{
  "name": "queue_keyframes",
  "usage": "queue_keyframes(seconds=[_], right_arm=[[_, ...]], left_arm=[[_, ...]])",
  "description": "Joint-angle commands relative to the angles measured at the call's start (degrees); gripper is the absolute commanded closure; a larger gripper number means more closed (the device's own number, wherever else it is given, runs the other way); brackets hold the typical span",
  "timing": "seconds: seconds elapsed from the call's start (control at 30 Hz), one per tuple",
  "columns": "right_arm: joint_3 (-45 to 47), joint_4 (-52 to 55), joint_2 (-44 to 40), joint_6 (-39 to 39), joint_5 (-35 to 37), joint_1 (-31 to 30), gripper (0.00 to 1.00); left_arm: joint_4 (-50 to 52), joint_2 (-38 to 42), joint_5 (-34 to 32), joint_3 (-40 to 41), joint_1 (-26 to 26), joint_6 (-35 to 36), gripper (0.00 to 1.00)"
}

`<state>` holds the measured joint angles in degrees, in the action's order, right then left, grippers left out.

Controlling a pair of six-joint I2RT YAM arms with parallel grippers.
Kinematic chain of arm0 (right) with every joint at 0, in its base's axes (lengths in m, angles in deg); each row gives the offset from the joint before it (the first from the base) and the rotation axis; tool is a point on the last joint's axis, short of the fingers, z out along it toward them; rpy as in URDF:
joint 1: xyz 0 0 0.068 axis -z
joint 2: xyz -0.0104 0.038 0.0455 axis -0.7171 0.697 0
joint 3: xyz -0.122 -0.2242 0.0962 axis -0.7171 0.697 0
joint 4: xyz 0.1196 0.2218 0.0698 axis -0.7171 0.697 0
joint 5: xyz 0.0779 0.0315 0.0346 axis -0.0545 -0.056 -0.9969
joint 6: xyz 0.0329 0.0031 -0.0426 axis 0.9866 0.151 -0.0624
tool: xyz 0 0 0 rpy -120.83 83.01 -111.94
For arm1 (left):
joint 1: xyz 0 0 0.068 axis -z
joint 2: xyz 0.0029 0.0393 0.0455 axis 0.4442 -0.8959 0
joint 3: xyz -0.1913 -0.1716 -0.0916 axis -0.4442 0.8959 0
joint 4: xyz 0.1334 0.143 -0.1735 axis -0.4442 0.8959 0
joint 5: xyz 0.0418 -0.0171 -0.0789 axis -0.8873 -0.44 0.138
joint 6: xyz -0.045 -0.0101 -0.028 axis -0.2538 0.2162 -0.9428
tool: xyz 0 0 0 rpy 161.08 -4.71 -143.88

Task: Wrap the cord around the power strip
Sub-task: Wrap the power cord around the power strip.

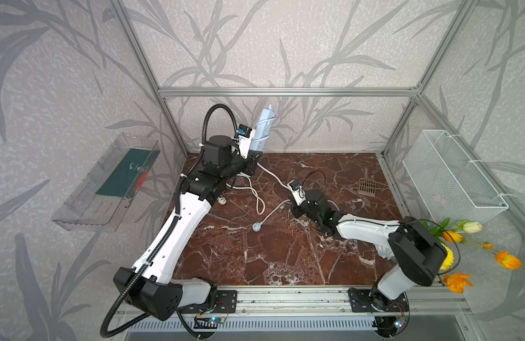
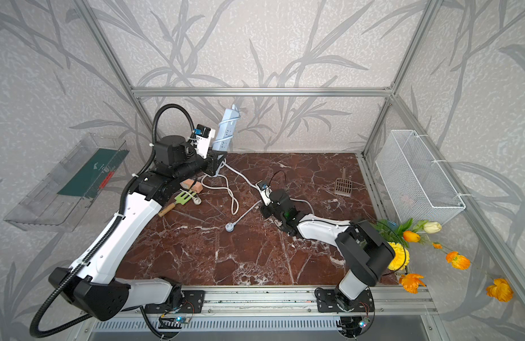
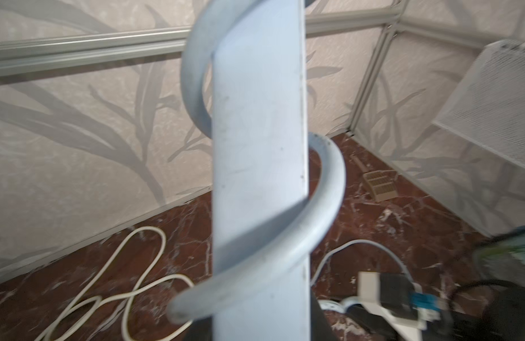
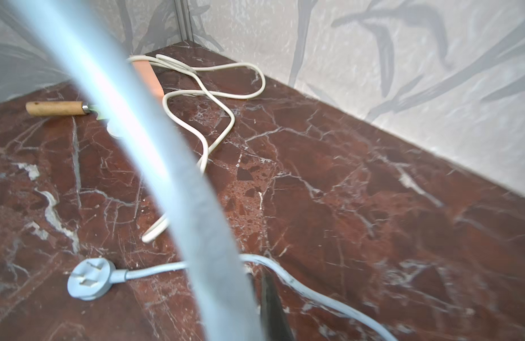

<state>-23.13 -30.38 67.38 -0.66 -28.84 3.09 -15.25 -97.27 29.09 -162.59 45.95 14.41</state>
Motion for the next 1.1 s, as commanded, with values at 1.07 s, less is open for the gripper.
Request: queue_keyframes(seconds=[1.07], right_arm=[[-54.3,32.9,14.3,-17.3,-45.6,21.5,0.67]], left_arm=[[21.9,10.4,37.8,10.1,13.3,19.2,1.0]])
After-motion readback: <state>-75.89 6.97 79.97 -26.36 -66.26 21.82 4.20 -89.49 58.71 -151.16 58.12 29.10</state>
